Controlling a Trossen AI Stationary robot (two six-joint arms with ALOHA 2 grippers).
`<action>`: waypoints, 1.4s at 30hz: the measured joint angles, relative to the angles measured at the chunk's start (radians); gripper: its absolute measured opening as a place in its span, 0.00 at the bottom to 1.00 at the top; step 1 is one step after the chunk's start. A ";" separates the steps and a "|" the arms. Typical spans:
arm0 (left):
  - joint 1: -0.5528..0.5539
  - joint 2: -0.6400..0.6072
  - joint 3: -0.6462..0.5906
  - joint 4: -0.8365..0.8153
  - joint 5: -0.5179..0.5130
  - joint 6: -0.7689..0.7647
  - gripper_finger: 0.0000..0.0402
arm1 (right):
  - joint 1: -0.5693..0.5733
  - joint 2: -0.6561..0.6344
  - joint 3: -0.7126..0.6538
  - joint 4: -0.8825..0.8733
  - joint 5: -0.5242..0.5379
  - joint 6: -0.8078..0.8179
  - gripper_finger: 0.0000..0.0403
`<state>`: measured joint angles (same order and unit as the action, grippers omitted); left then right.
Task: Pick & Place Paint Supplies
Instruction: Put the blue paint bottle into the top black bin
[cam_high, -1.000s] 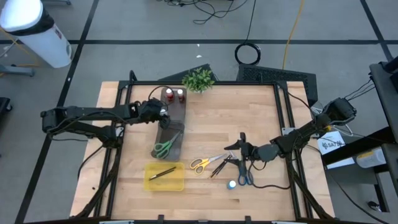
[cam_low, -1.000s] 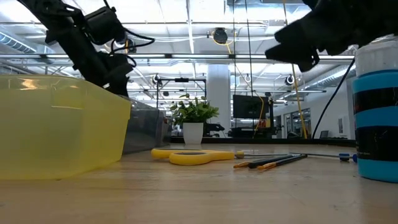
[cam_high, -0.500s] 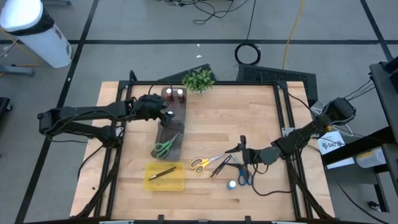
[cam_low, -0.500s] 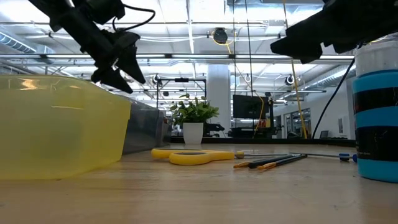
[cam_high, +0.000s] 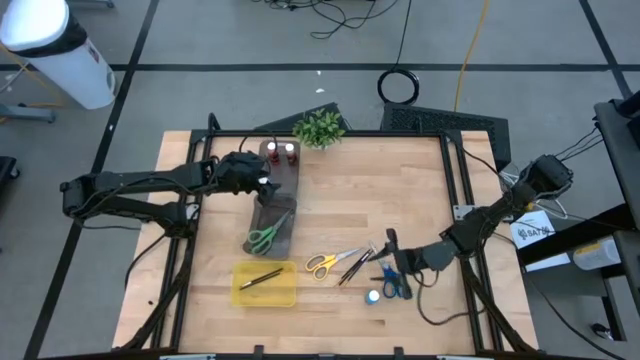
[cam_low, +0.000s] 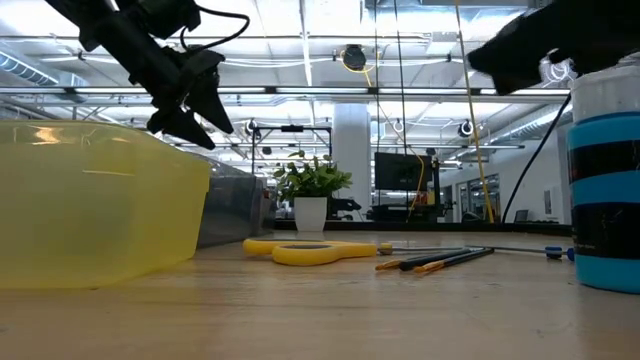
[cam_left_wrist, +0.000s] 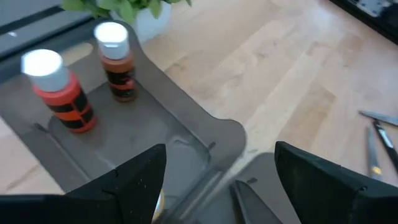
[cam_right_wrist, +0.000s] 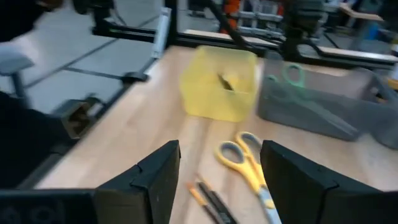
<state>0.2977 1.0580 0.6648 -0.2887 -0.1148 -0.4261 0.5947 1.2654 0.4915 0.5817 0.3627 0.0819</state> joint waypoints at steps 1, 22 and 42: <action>0.000 -0.006 0.000 -0.001 0.010 0.002 0.77 | 0.019 -0.009 0.000 -0.004 0.000 0.000 0.52; -0.002 -0.006 0.000 0.002 0.011 -0.002 0.76 | 0.200 0.138 0.000 -0.092 0.027 0.318 0.69; -0.003 -0.006 0.000 0.002 0.009 0.002 0.76 | 0.146 0.265 0.000 0.136 0.016 0.271 0.59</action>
<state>0.2951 1.0523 0.6643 -0.2867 -0.1055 -0.4244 0.7409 1.5307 0.4919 0.7176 0.3790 0.3528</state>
